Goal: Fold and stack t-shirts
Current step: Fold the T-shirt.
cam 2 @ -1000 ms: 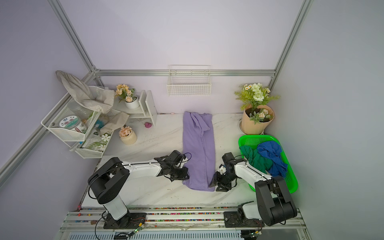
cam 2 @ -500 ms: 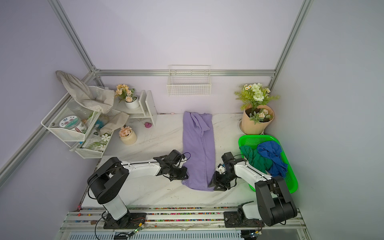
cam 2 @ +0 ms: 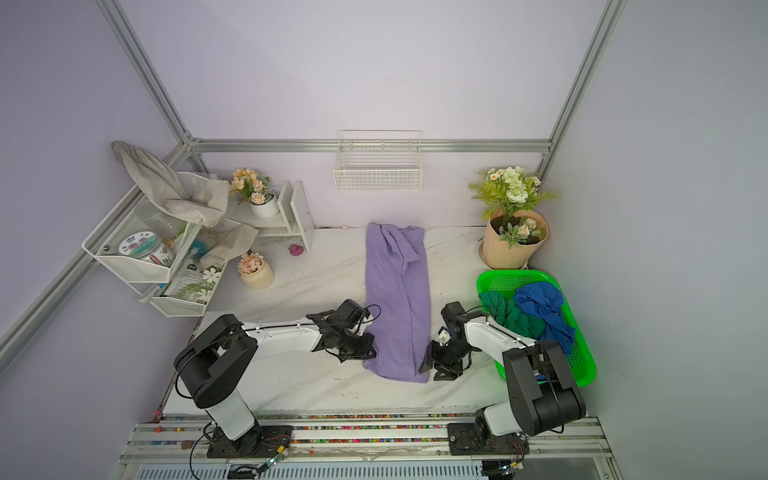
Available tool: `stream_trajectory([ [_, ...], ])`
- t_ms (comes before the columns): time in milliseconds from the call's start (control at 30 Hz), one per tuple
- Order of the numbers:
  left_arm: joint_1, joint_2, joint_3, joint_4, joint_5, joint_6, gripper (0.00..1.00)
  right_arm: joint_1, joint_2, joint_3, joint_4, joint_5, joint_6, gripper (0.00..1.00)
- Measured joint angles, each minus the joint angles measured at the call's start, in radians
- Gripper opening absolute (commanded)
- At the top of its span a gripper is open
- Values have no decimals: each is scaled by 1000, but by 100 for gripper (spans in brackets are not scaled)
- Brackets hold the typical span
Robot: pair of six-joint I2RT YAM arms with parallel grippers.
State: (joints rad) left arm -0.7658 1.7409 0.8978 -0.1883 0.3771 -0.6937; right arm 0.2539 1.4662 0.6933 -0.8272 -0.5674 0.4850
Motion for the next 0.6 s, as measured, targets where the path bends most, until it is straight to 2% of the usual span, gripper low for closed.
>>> stream_trajectory([
  [100, 0, -5, 0, -10, -12, 0, 0, 0, 29, 11, 27, -22, 13, 48],
  [300, 2, -21, 0, -42, -44, 4, 0, 5, 75, 6, 86, -72, 21, 3],
  [367, 3, -22, 0, -45, -49, 5, 0, 6, 77, 2, 100, -80, 20, 0],
  [600, 15, -21, 29, -105, -29, 18, 0, 6, 16, -5, 74, -82, -6, 0],
])
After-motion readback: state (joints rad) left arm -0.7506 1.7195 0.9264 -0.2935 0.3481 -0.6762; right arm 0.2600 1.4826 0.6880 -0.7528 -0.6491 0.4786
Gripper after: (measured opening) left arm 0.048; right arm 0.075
